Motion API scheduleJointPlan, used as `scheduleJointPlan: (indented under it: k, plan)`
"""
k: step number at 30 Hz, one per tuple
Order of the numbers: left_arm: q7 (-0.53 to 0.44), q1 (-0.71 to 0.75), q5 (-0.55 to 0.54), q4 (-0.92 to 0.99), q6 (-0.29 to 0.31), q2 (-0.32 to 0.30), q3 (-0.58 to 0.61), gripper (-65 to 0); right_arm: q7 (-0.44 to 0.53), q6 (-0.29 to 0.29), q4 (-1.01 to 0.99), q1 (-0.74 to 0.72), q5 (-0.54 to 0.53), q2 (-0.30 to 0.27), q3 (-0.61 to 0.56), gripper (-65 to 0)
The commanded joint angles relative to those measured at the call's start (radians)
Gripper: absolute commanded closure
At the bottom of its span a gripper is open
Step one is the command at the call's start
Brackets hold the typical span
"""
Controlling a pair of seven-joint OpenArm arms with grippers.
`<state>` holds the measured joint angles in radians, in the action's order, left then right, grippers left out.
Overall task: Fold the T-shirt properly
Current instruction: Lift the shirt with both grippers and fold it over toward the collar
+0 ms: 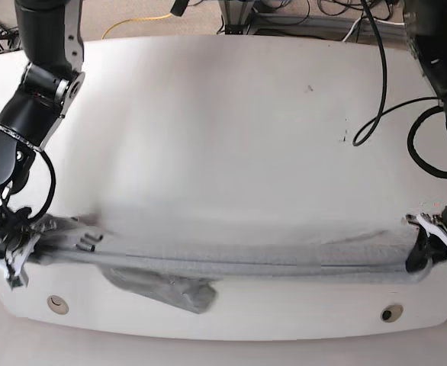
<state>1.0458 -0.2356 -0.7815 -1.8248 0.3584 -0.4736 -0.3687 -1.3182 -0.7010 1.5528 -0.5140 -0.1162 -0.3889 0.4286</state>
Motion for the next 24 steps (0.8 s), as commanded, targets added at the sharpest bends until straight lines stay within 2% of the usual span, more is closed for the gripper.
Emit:
scheduleJointPlan:
  k: [1, 7, 12, 24]
  plan:
    - [-0.029, 0.077, -0.005, -0.046, -0.008, -0.023, -0.049, 0.0, 0.001, 0.003, 0.044, 0.050, -0.003, -0.020, 0.051, 0.0]
    - [-0.029, 0.301, -0.023, -0.069, -0.005, 0.022, -0.115, 0.0, 0.002, 0.003, 0.059, 0.239, -0.101, -0.015, 0.121, 0.0]
    - [-0.029, 0.436, -0.016, -0.065, 0.080, 0.052, -0.169, 0.0, 0.004, 0.003, 0.059, 0.364, -0.168, -0.012, 0.186, 0.0]
    - [-0.029, 0.629, -0.016, -0.063, 0.090, 0.055, -0.188, 0.0, 0.004, 0.003, 0.059, 0.545, -0.300, -0.011, 0.195, 0.0]
